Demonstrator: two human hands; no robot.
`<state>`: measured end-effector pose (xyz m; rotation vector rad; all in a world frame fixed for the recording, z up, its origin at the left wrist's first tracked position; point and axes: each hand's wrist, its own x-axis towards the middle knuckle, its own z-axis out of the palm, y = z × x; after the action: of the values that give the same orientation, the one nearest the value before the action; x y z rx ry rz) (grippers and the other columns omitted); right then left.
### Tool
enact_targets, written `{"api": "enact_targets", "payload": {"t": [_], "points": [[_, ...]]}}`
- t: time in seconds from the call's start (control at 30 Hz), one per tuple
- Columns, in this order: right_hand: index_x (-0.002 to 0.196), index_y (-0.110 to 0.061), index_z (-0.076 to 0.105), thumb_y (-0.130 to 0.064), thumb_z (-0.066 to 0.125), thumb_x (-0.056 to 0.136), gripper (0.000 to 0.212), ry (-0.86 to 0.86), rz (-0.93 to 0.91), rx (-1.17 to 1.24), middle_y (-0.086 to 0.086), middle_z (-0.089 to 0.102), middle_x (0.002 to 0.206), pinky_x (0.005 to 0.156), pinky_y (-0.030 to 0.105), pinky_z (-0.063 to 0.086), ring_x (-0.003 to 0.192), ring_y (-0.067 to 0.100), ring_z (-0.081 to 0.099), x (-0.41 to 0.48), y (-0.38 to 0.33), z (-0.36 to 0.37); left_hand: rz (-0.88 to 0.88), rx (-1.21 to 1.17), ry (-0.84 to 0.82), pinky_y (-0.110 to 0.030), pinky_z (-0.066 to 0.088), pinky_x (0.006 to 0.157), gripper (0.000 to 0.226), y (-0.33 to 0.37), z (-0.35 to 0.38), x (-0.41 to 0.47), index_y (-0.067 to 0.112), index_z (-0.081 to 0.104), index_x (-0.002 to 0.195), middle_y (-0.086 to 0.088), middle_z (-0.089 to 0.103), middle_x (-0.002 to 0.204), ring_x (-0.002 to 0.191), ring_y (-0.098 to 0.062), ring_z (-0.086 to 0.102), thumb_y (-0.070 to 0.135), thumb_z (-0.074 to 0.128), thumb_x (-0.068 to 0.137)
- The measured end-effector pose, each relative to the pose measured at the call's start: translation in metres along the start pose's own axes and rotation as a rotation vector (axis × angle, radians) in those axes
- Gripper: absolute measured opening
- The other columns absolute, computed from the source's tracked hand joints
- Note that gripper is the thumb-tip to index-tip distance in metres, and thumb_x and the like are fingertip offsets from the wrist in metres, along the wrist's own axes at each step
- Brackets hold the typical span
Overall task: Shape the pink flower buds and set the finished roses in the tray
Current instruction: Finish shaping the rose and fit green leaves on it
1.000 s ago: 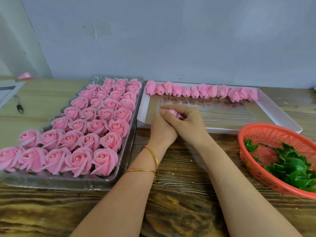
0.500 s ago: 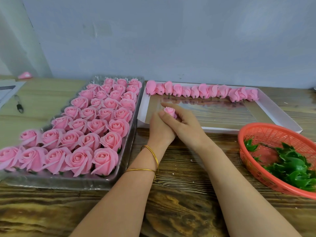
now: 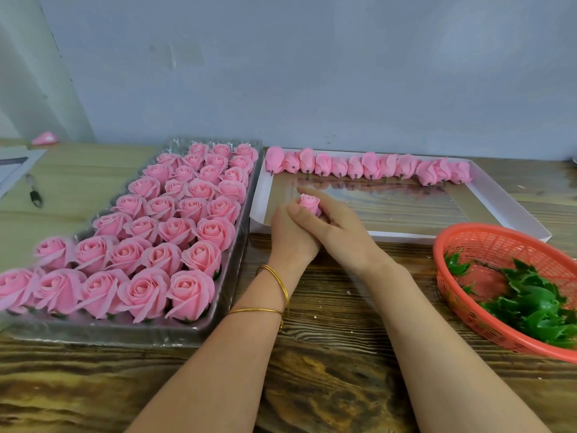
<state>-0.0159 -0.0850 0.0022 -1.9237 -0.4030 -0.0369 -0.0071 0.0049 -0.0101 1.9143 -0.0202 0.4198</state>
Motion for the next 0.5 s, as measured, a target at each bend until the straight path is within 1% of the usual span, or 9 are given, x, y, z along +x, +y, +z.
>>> {"api": "enact_targets", "payload": {"t": [0.07,0.1,0.13,0.2,0.23,0.27,0.33,0.43,0.5], "points": [[0.127,-0.013,0.062,-0.051,0.053,0.085,0.058,-0.011,0.046,0.129,0.005,0.067,0.125,0.109,0.035,0.041,0.118,0.004,0.056,0.0012,-0.0026,-0.0015,0.005,0.038,0.019,-0.008,0.037,0.046,0.044,0.0031,-0.0008,-0.0011,0.028,0.046,0.052,0.009,0.048,0.044,0.048,0.002,0.049,0.006,0.057,0.088],[0.118,-0.009,0.066,-0.05,0.049,0.086,0.054,-0.013,0.069,0.215,0.008,0.07,0.117,0.103,0.03,0.046,0.109,0.002,0.059,0.0024,-0.0036,-0.0027,-0.005,-0.001,0.032,-0.009,0.039,0.046,0.041,0.0042,-0.0008,-0.0021,0.027,0.048,0.052,0.011,0.053,0.044,0.048,0.004,0.053,0.006,0.061,0.085],[0.111,-0.01,0.07,-0.047,0.046,0.09,0.049,-0.004,0.084,0.291,0.005,0.072,0.109,0.092,0.021,0.048,0.1,0.0,0.061,0.0035,-0.0042,-0.004,-0.025,-0.064,0.035,-0.012,0.044,0.047,0.038,0.0057,-0.0011,-0.0037,0.027,0.053,0.053,0.017,0.058,0.047,0.05,0.006,0.056,0.006,0.066,0.081],[0.106,-0.021,0.073,-0.036,0.041,0.101,0.035,0.033,0.105,0.359,-0.011,0.074,0.099,0.079,0.009,0.048,0.094,-0.006,0.064,0.0055,-0.0038,-0.0065,-0.033,-0.137,0.024,-0.016,0.048,0.051,0.034,0.0071,-0.002,-0.0062,0.029,0.058,0.056,0.023,0.061,0.052,0.054,0.007,0.059,0.006,0.072,0.077],[0.11,-0.021,0.072,-0.029,0.039,0.103,0.035,0.047,0.115,0.363,-0.012,0.073,0.102,0.077,0.008,0.048,0.096,-0.005,0.064,0.0062,-0.0038,-0.0076,-0.026,-0.144,0.016,-0.014,0.048,0.05,0.034,0.0078,-0.0019,-0.0072,0.03,0.059,0.057,0.023,0.061,0.052,0.054,0.006,0.059,0.005,0.072,0.077],[0.114,-0.018,0.071,-0.023,0.039,0.103,0.034,0.055,0.123,0.369,-0.007,0.072,0.108,0.076,0.009,0.048,0.099,-0.001,0.065,0.0068,-0.0036,-0.008,-0.025,-0.149,0.011,-0.015,0.049,0.051,0.035,0.0082,-0.0016,-0.007,0.03,0.06,0.057,0.022,0.062,0.052,0.054,0.005,0.06,0.004,0.072,0.076],[0.118,-0.011,0.07,-0.016,0.043,0.1,0.032,0.071,0.143,0.39,0.001,0.071,0.113,0.072,0.012,0.049,0.101,0.006,0.065,0.0072,-0.0042,-0.0084,-0.021,-0.161,0.008,-0.024,0.052,0.055,0.035,0.0089,-0.0016,-0.0075,0.03,0.061,0.057,0.019,0.063,0.052,0.056,0.0,0.061,0.002,0.071,0.075],[0.113,-0.007,0.071,-0.012,0.046,0.1,0.028,0.091,0.154,0.444,0.006,0.072,0.106,0.068,0.014,0.049,0.096,0.011,0.067,0.0075,-0.0046,-0.0089,-0.001,-0.17,0.005,-0.034,0.056,0.062,0.034,0.0088,-0.0013,-0.0083,0.03,0.063,0.062,0.015,0.065,0.056,0.062,-0.007,0.065,-0.001,0.071,0.073],[0.109,-0.008,0.071,-0.013,0.046,0.101,0.027,0.1,0.158,0.462,0.008,0.072,0.106,0.073,0.019,0.05,0.098,0.014,0.067,0.0075,-0.0047,-0.0091,0.01,-0.183,-0.004,-0.04,0.058,0.064,0.03,0.009,-0.0009,-0.0088,0.027,0.065,0.066,0.004,0.068,0.063,0.067,-0.014,0.067,-0.002,0.071,0.071]]}}
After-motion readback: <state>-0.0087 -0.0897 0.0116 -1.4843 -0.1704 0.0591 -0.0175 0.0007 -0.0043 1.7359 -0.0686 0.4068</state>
